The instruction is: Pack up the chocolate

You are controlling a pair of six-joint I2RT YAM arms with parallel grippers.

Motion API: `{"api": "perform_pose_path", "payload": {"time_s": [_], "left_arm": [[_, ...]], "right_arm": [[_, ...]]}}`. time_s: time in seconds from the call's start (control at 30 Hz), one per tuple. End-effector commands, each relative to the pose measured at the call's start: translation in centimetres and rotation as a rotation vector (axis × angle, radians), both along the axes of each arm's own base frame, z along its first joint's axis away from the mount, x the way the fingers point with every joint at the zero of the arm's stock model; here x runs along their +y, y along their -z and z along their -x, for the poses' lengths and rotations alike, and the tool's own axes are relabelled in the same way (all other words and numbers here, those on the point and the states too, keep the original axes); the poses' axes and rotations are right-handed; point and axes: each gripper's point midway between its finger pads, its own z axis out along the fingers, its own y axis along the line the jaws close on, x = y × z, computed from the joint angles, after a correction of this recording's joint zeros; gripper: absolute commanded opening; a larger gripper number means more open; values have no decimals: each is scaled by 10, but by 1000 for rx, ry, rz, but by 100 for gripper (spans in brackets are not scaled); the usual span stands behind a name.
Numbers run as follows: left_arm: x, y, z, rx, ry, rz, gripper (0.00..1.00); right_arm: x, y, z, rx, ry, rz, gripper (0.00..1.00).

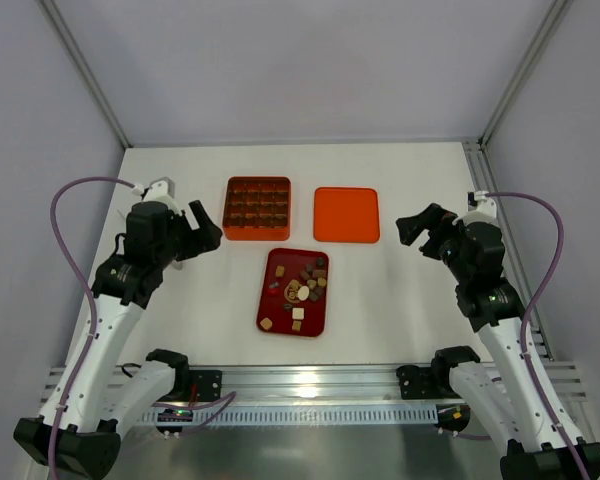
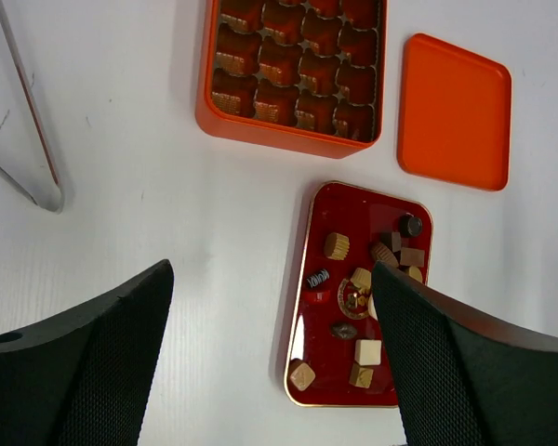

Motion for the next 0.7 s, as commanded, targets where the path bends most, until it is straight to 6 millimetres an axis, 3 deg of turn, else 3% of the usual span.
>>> {"api": "perform_pose_path", "payload": {"time_s": [0.0,0.17,0.23,0.3,0.6,0.67], "left_arm": [[-2,-6,1,-28,15,4,85],[14,1,-5,-6,-93,-23,93],[22,12,-9,38,-144,-56,99],[31,22,-15,72,-194,-94,100],[61,76,-72,272,-304,-191,100],[75,89,-84,321,-345,-225,100]], "right_arm": [[-1,-19,-3,-58,-5,20,100],[6,-18,-2,-40,-60,47,100],[11,-18,-2,-37,-95,52,100],[15,-13,-6,-16,-121,53,100],[41,1,-15,53,-263,20,100],[42,3,-14,56,-267,16,100]]}}
